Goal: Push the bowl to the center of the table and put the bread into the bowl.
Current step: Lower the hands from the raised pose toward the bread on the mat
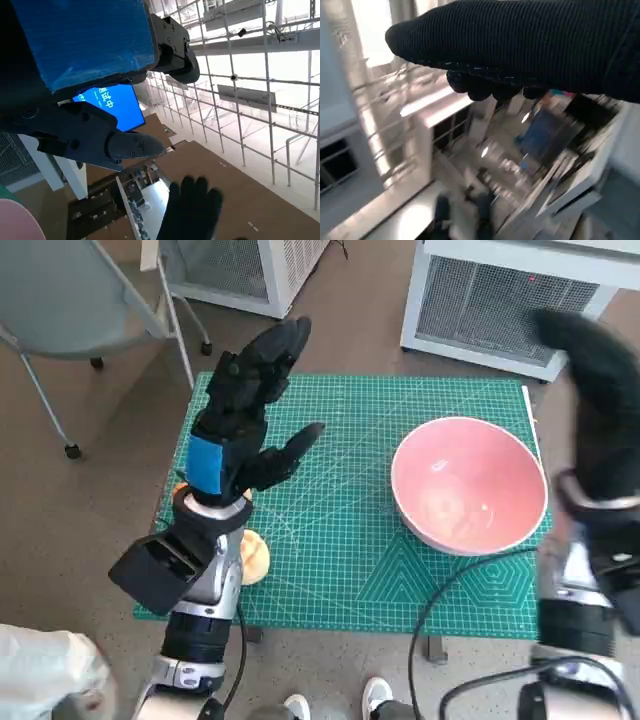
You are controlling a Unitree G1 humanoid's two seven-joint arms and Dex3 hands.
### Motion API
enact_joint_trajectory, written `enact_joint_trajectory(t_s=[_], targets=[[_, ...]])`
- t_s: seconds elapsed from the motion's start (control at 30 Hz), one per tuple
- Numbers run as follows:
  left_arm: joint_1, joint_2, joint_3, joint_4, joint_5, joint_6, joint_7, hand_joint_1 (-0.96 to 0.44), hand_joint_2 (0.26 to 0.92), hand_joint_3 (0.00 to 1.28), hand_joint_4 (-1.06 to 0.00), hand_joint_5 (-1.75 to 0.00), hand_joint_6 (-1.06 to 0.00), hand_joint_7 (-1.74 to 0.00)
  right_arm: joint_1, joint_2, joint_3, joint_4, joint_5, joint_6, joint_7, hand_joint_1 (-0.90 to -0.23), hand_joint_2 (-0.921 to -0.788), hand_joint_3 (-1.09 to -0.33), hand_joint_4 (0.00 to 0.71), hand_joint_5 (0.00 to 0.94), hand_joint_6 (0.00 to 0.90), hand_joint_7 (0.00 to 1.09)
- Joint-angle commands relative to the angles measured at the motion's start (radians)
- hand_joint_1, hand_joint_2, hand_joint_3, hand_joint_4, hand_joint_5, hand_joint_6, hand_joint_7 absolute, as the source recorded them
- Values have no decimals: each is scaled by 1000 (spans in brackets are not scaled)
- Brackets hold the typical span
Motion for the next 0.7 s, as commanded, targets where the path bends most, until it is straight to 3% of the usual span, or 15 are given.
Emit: enact_joint_trajectory(t_s=[0.03,0.37,0.53,0.7], targets=[[11,-1,5,-2,-10,-9,2,-257,921,240,-388,0,-280,-482,16,-55,-84,173,3,-16,-61,-547,-921,-755,249,1,143,329],[14,-7,16,5,-13,-13,12,-261,921,245,-387,0,-277,-488,-4,-115,-168,457,16,49,-137,-552,-921,-747,255,1,180,284],[17,-8,18,0,-11,-5,20,-254,921,249,-391,-2,-280,-493,0,-117,-175,549,-2,126,-191,-520,-921,-773,234,0,185,254],[20,-8,17,-6,-8,1,25,-254,921,249,-392,-2,-290,-499,5,-96,-164,604,-21,204,-232,-473,-921,-788,212,0,172,228]])
